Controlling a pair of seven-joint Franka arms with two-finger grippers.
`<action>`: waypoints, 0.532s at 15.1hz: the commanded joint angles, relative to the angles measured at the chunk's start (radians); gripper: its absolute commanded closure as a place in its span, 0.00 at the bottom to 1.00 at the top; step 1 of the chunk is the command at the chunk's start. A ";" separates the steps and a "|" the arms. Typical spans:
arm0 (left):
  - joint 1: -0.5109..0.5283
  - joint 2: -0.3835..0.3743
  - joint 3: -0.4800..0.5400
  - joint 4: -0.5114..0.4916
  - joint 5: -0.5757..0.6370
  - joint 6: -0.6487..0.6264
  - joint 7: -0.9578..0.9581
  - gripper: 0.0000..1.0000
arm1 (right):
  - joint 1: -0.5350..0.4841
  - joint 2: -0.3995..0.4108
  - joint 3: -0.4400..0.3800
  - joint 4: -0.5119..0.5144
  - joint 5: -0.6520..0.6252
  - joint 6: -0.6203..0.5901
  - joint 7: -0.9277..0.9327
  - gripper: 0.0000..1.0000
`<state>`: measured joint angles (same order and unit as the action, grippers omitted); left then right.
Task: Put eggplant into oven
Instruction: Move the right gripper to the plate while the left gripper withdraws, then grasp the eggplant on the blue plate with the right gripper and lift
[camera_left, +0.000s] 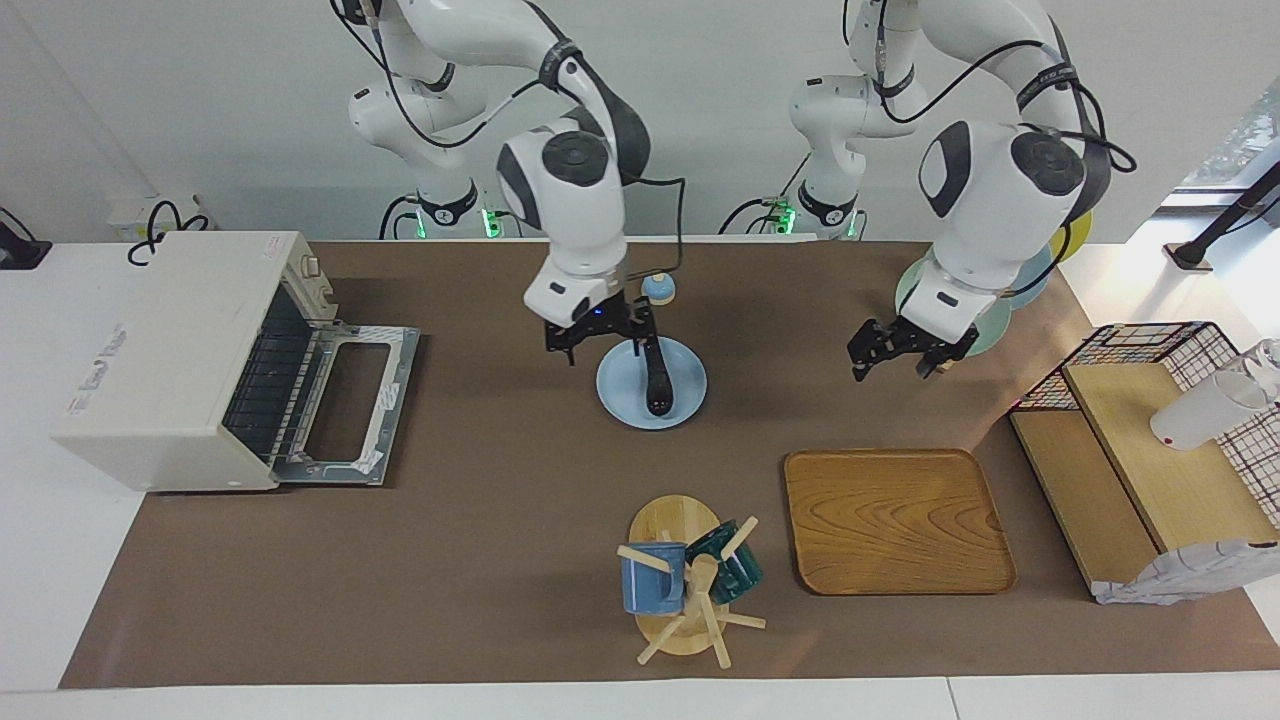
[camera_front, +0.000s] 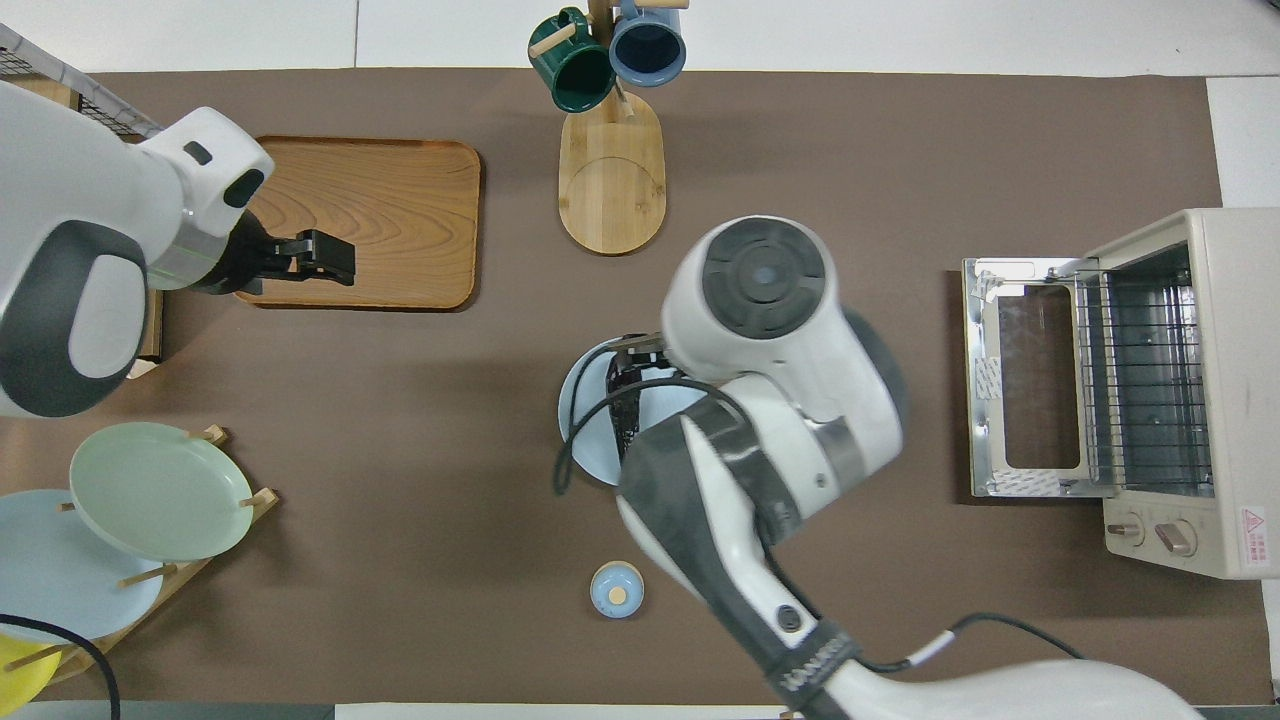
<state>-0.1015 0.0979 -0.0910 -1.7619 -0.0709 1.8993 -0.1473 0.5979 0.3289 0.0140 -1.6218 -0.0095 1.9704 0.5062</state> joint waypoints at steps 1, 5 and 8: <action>0.049 -0.092 -0.013 -0.019 0.023 -0.106 0.093 0.00 | 0.120 0.261 -0.003 0.281 -0.072 -0.024 0.193 0.00; 0.068 -0.135 -0.013 -0.028 0.025 -0.167 0.107 0.00 | 0.174 0.272 -0.003 0.180 -0.072 0.163 0.238 0.00; 0.075 -0.135 -0.013 -0.028 0.025 -0.164 0.106 0.00 | 0.166 0.274 -0.003 0.135 -0.075 0.205 0.232 0.12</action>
<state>-0.0451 -0.0221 -0.0926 -1.7677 -0.0631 1.7408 -0.0540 0.7815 0.6248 0.0066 -1.4466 -0.0703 2.1528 0.7415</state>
